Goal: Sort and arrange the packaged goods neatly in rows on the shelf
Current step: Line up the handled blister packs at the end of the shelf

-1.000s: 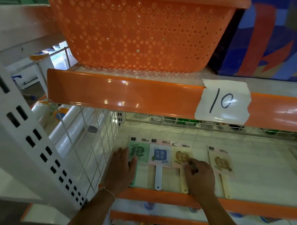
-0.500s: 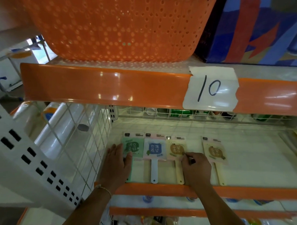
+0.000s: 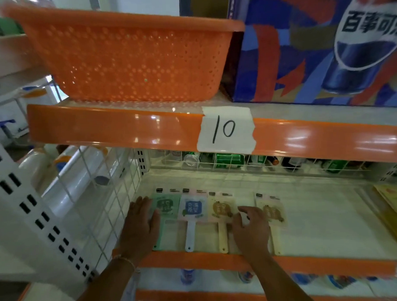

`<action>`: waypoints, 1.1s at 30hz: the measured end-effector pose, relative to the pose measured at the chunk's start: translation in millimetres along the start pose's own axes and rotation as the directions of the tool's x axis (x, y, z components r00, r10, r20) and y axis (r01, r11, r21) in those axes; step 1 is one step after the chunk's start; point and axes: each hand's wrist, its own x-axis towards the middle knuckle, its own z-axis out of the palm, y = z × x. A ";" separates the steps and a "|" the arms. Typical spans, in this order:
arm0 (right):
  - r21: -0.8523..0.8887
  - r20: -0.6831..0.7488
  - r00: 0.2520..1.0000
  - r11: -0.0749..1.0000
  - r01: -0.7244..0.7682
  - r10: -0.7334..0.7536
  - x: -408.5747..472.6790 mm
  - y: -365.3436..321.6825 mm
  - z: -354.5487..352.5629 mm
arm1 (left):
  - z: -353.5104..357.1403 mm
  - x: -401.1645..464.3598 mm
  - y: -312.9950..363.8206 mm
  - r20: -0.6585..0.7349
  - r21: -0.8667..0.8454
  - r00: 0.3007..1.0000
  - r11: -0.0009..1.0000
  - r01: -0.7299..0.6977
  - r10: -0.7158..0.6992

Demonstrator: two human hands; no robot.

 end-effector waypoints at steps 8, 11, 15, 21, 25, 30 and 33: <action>-0.463 0.179 0.943 0.870 -0.171 0.281 38.8 39.4 -50.8 | 31.2 -44.5 93.0 -0.016 -0.047 0.988 0.987 -0.152 0.151; -0.429 0.250 0.934 0.894 -0.128 0.254 43.0 39.2 -62.1 | 46.3 -56.6 123.9 -0.002 -0.066 0.976 0.974 -0.218 0.219; -0.331 0.299 0.895 0.916 -0.229 0.331 60.4 44.9 -69.6 | 63.0 -64.7 156.1 0.038 -0.051 0.947 0.947 -0.318 0.320; 0.122 0.316 0.895 0.922 -0.367 0.314 70.3 46.1 -106.4 | 85.0 -58.6 205.0 0.090 -0.254 0.977 0.953 -0.165 0.193; 0.232 0.359 0.911 0.926 -0.298 0.203 59.8 37.5 -119.7 | 90.7 -40.2 238.8 0.314 -0.503 0.941 0.819 0.276 -0.124; 0.261 0.244 0.961 0.963 0.063 -0.129 47.9 15.7 -132.9 | 92.5 -23.9 259.4 0.426 -0.544 0.857 0.675 0.498 -0.289; 0.248 0.220 0.962 0.963 0.107 -0.163 48.1 18.9 -133.3 | 88.0 -19.4 257.1 0.375 -0.520 0.875 0.713 0.471 -0.305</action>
